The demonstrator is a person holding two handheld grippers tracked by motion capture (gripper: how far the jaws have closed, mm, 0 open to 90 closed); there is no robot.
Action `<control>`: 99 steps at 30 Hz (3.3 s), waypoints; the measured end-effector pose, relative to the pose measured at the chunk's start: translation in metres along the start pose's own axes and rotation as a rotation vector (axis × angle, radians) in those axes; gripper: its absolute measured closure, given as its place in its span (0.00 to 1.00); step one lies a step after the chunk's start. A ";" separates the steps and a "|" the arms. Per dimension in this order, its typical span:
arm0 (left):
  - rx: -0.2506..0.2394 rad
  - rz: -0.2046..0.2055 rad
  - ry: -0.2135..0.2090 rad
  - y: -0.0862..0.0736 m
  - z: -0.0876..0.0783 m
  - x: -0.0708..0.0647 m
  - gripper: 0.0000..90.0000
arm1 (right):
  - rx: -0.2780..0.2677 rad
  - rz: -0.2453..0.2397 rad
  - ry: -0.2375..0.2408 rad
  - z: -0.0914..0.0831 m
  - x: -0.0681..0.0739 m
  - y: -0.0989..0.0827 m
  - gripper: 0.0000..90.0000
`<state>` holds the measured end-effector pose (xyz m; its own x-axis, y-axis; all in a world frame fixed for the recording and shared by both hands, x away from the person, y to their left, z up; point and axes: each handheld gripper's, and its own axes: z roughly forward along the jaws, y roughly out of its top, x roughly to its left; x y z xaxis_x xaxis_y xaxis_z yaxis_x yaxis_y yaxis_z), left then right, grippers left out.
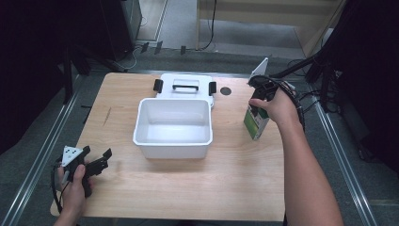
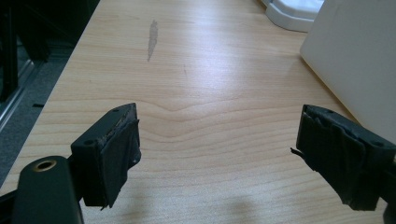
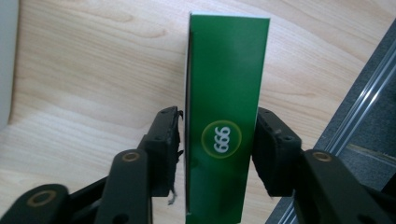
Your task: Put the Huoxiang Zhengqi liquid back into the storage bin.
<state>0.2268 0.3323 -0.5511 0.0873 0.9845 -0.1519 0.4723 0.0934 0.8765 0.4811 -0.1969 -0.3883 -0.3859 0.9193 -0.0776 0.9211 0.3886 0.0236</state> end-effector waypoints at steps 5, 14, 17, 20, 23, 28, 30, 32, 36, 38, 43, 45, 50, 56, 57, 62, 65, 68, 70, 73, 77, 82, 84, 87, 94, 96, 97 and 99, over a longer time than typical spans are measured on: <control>-0.001 0.000 0.000 0.000 0.000 0.000 0.16 | 0.006 0.009 0.011 0.005 0.000 0.001 0.63; 0.000 0.000 -0.001 0.000 0.000 0.000 0.16 | -0.001 0.024 0.021 0.009 -0.002 0.000 0.71; 0.000 0.000 -0.001 0.000 0.000 0.000 0.16 | -0.002 0.027 0.026 0.008 -0.003 -0.001 0.72; 0.000 0.001 -0.001 0.000 0.000 0.000 0.16 | -0.010 0.021 0.022 0.006 -0.002 -0.002 0.72; 0.000 0.000 -0.001 0.000 0.000 0.000 0.16 | -0.032 0.002 0.022 -0.001 0.000 -0.003 0.72; 0.000 0.002 0.000 0.000 0.000 0.000 0.16 | -0.090 -0.078 0.008 -0.020 0.006 -0.006 0.72; 0.000 0.002 0.000 0.000 0.000 0.000 0.16 | -0.113 -0.107 0.013 -0.028 0.008 -0.008 0.72; 0.000 0.003 0.001 0.000 0.000 0.000 0.16 | -0.134 -0.163 0.013 -0.037 0.012 -0.010 0.72; -0.003 -0.001 0.001 0.000 0.000 0.000 0.16 | -0.186 -0.289 0.019 -0.059 0.024 -0.015 0.72; -0.003 0.002 0.001 0.000 0.000 0.000 0.16 | -0.209 -0.335 0.029 -0.069 0.028 -0.016 0.72; -0.003 0.003 0.002 0.000 0.000 0.000 0.16 | -0.233 -0.424 0.010 -0.084 0.040 -0.021 0.72; -0.001 0.003 0.002 0.000 0.000 0.000 0.16 | -0.236 -0.462 0.010 -0.089 0.044 -0.022 0.72; -0.001 0.002 0.000 0.000 0.000 0.000 0.16 | -0.256 -0.567 0.001 -0.101 0.054 -0.028 0.72; -0.002 0.003 0.001 0.000 0.000 0.000 0.16 | -0.282 -0.670 0.024 -0.116 0.067 -0.034 0.72; -0.002 0.002 0.001 0.000 0.000 0.000 0.16 | -0.278 -0.688 0.017 -0.118 0.071 -0.035 0.72; -0.002 0.003 0.002 0.000 0.000 0.000 0.16 | -0.287 -0.769 0.004 -0.129 0.088 -0.038 0.72; 0.001 0.004 0.001 0.000 0.000 0.000 0.16 | -0.301 -0.820 0.005 -0.136 0.097 -0.039 0.72; 0.000 0.004 0.000 0.000 0.000 0.000 0.16 | -0.311 -0.856 0.000 -0.142 0.107 -0.041 0.72; 0.000 0.003 0.000 0.000 0.000 0.000 0.16 | -0.313 -0.882 -0.011 -0.144 0.115 -0.041 0.72; 0.001 0.003 -0.001 0.000 0.000 0.000 0.16 | -0.306 -0.913 -0.014 -0.147 0.126 -0.041 0.72; 0.000 0.003 -0.001 0.000 0.000 0.000 0.16 | -0.300 -0.954 -0.011 -0.150 0.140 -0.041 0.72; -0.001 0.002 -0.003 0.000 0.000 0.000 0.16 | -0.290 -1.017 -0.003 -0.154 0.153 -0.041 0.72; 0.000 0.002 -0.003 0.000 0.000 0.000 0.16 | -0.290 -1.050 0.011 -0.155 0.157 -0.040 0.72; 0.001 0.002 -0.004 0.000 0.000 0.000 0.16 | -0.291 -1.078 0.023 -0.156 0.164 -0.040 0.72; 0.001 0.001 -0.004 0.000 0.000 0.000 0.16 | -0.255 -1.139 0.034 -0.155 0.181 -0.037 0.72; 0.000 0.000 -0.004 0.000 0.000 0.000 0.16 | -0.257 -1.147 0.028 -0.153 0.183 -0.035 0.72; 0.000 0.001 -0.004 0.000 0.000 0.000 0.16 | -0.254 -1.145 0.027 -0.152 0.184 -0.034 0.72; 0.000 0.000 -0.004 0.000 0.000 0.000 0.16 | -0.249 -1.148 0.024 -0.150 0.186 -0.033 0.72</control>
<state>0.2267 0.3326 -0.5510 0.0914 0.9839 -0.1537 0.4726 0.0930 0.8764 0.3713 -0.0292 -0.2538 -0.9867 0.0218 -0.1612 -0.0022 0.9892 0.1468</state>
